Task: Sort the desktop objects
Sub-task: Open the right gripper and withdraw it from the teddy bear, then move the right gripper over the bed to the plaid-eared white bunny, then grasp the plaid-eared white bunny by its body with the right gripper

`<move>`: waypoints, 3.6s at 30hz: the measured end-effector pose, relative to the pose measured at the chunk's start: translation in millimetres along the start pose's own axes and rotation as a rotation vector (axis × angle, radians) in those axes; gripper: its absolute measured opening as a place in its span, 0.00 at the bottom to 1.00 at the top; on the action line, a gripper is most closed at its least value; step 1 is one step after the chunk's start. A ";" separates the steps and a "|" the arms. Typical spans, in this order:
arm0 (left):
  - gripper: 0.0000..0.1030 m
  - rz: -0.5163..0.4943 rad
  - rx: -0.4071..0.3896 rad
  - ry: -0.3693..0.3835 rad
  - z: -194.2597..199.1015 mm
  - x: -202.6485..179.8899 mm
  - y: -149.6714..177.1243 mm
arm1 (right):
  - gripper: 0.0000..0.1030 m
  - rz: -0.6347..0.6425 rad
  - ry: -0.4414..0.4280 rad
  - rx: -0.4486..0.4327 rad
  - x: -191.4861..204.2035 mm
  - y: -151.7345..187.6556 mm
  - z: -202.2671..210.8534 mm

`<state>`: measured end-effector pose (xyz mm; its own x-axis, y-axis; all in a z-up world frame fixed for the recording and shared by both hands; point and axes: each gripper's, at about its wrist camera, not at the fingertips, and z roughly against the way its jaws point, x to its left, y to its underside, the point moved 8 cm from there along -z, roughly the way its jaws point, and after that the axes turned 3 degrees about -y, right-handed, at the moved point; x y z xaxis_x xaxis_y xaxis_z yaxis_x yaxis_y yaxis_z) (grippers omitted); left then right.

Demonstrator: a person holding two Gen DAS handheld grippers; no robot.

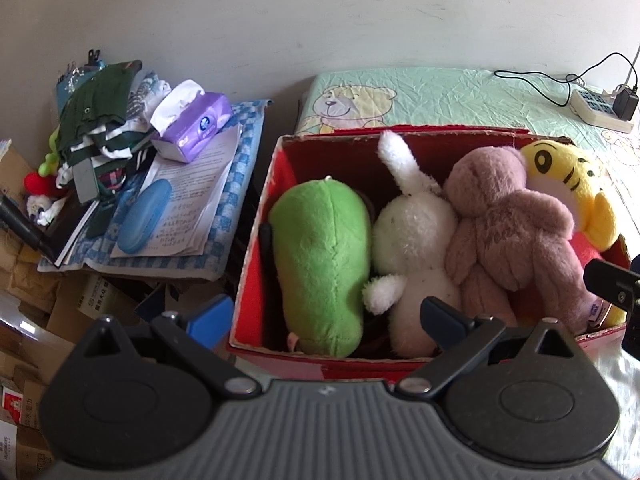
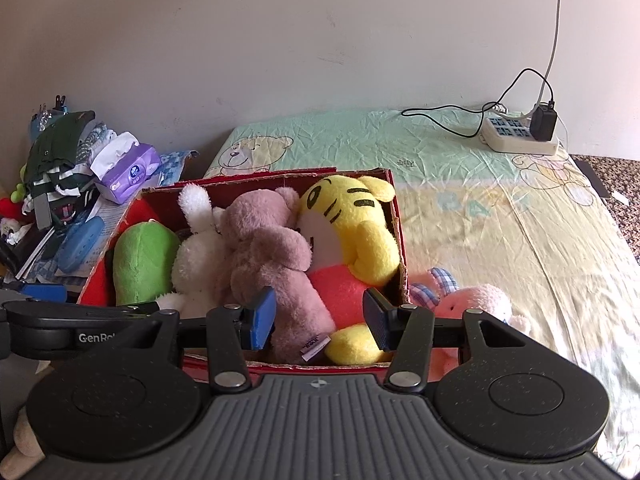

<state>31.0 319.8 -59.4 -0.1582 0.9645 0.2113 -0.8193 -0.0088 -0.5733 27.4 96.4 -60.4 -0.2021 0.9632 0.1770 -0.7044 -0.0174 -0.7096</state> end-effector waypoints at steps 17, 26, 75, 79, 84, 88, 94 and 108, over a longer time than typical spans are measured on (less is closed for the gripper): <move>0.97 0.051 0.027 -0.070 17.6 -25.3 6.0 | 0.51 0.025 -0.083 -0.001 -19.5 -2.2 11.2; 0.97 0.088 0.040 -0.064 29.0 -49.7 9.7 | 0.51 0.022 -0.168 -0.001 -38.0 0.1 20.3; 0.96 -0.172 -0.030 0.347 32.5 -314.9 77.1 | 0.42 -0.406 -0.359 0.146 -262.3 52.3 -15.0; 0.96 -0.175 -0.045 0.347 19.8 -319.0 68.7 | 0.43 -0.425 -0.427 0.178 -258.7 46.0 -26.4; 0.97 -0.149 -0.031 0.354 0.6 -318.3 60.2 | 0.53 -0.370 -0.488 0.205 -246.5 36.0 -36.9; 0.97 -0.138 -0.020 0.382 -9.0 -318.7 54.3 | 0.53 -0.353 -0.521 0.216 -238.1 29.6 -48.1; 0.97 -0.154 -0.031 0.384 -21.8 -325.7 48.9 | 0.53 -0.334 -0.545 0.271 -229.5 25.6 -72.7; 0.98 -0.231 -0.071 0.330 -35.7 -334.3 45.8 | 0.67 -0.403 -0.601 0.334 -224.1 25.0 -101.9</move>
<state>66.1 6.4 -184.5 0.2205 0.9719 0.0826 -0.7706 0.2255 -0.5960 124.5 -92.6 -187.4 -0.1540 0.6043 0.7817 -0.9490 0.1299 -0.2873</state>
